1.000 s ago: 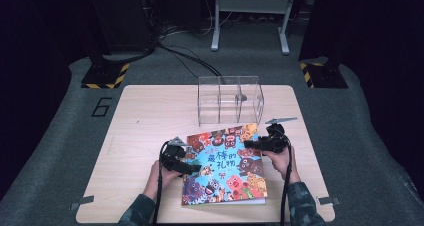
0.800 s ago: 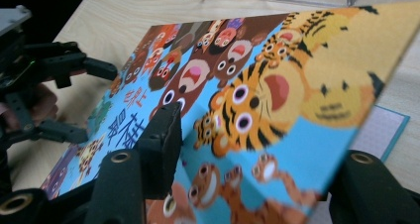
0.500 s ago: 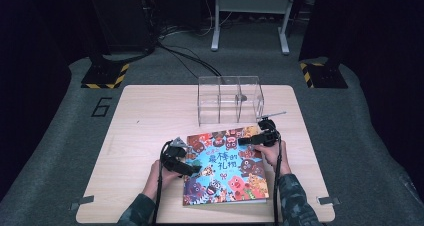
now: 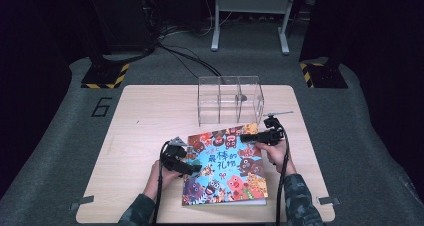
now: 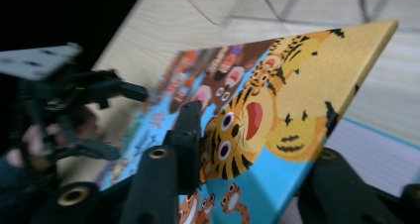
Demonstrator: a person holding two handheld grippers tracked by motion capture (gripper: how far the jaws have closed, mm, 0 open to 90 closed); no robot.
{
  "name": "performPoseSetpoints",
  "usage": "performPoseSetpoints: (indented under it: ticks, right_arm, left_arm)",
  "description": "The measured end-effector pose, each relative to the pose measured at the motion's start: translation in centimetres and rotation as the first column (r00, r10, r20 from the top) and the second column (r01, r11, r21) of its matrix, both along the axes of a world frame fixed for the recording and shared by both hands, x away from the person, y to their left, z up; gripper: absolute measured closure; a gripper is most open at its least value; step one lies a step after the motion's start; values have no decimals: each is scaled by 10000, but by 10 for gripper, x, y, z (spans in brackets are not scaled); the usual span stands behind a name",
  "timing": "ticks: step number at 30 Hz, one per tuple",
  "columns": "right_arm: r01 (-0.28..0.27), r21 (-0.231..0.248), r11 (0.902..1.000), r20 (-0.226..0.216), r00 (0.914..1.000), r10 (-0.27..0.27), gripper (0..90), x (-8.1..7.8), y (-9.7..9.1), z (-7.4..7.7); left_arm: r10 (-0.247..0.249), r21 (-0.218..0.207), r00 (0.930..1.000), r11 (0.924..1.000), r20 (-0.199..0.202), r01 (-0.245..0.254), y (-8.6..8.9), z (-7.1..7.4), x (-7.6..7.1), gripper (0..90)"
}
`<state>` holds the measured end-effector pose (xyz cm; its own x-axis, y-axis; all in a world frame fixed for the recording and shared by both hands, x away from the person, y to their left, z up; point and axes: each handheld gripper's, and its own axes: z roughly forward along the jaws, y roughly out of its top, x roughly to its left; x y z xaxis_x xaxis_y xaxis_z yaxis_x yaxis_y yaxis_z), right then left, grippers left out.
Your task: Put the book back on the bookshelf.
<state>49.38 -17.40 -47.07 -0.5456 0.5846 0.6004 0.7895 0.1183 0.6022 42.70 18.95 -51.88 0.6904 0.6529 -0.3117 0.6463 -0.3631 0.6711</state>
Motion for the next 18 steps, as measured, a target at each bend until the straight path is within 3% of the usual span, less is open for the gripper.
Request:
performPoseSetpoints:
  ticks: [7, 9, 11, 16, 18]
  right_arm:
    - [-148, 113, 9998, 478, 9988, 142, 664, -5, -2, 1]
    - [-159, 149, 9998, 683, 9976, 149, 665, -8, -3, 0]
    - [-141, 176, 9997, 760, 9970, 127, 664, -10, -3, 1]
    - [-254, 105, 9996, 1203, 9924, 239, 663, -14, -3, 5]
    - [-256, 62, 9997, 1421, 9896, 245, 661, -17, -3, 7]
  left_arm:
    - [-95, 105, 10000, 9999, 8, 95, 0, 1, 0, 23]
    - [22, 4, 9998, 10000, -176, -22, 1, 1, 1, 16]
    - [-2, 63, 10000, 10000, -8, 2, 2, 1, 2, 7]
    - [238, -220, 9995, 9995, -229, -243, 6, 3, 3, 1]
    - [195, -245, 9997, 9995, -116, -198, 8, 5, 5, 1]
